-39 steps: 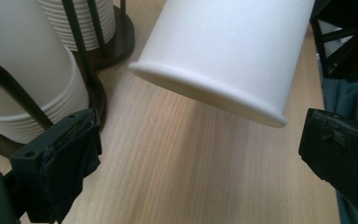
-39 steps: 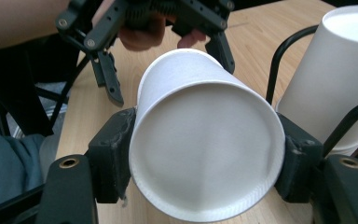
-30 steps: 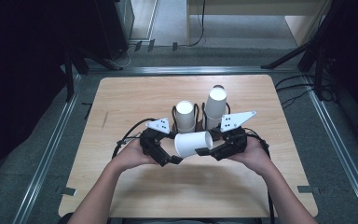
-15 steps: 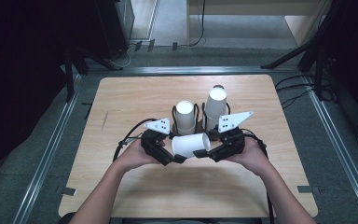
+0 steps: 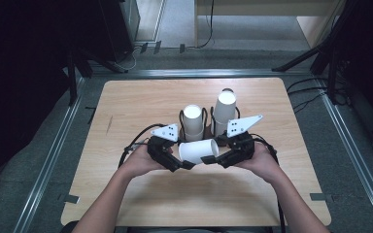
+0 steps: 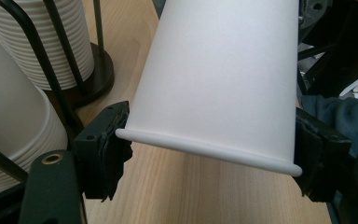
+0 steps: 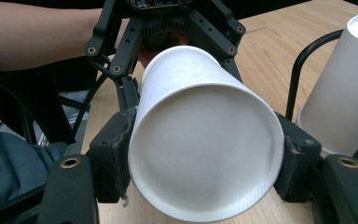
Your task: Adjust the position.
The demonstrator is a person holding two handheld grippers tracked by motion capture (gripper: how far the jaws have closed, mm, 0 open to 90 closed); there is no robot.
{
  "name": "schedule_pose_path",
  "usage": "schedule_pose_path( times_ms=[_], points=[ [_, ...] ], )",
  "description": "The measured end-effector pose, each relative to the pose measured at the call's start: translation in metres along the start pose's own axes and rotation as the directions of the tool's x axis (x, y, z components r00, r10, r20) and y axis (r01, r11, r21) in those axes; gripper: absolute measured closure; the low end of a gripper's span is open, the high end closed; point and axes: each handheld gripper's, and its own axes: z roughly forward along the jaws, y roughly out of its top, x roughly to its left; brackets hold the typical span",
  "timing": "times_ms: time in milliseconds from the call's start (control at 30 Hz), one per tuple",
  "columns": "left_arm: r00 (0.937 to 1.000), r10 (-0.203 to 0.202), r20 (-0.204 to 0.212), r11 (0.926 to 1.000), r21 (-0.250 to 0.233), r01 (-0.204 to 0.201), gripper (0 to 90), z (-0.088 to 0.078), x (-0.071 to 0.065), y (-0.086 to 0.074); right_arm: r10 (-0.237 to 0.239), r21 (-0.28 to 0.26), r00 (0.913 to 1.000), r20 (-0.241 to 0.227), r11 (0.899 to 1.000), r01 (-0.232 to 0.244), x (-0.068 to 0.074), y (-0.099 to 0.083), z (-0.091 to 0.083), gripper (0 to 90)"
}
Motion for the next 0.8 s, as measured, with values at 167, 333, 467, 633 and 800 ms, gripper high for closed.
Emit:
schedule_pose_path(
  times_ms=[167,333,467,633,800],
  points=[
    [0.9996,-0.022,-0.018,0.9998,-0.001,0.022,23.7,-0.004,0.003,-0.001,0.015,0.001,0.9995,0.027,1.000,-0.015,0.000,0.000,0.000,25.2],
    [0.9983,-0.046,-0.035,0.9989,-0.007,0.046,23.5,-0.018,0.007,0.001,0.034,-0.004,0.9981,0.052,0.999,-0.034,-0.003,-0.001,-0.005,23.0],
    [0.9969,-0.045,-0.065,0.9989,0.010,0.046,23.4,-0.028,0.006,0.005,0.018,0.018,0.9975,0.068,1.000,-0.019,-0.004,-0.003,-0.007,23.0],
    [0.9946,-0.051,-0.091,0.9974,0.047,0.056,22.8,-0.036,0.008,0.009,0.012,0.044,0.9962,0.087,0.999,-0.015,-0.004,-0.004,-0.005,23.2],
    [0.9936,-0.042,-0.105,0.9926,0.109,0.053,22.8,-0.037,0.009,0.013,0.001,0.067,0.9958,0.092,0.998,-0.007,-0.004,-0.006,-0.002,23.4]
  ],
)
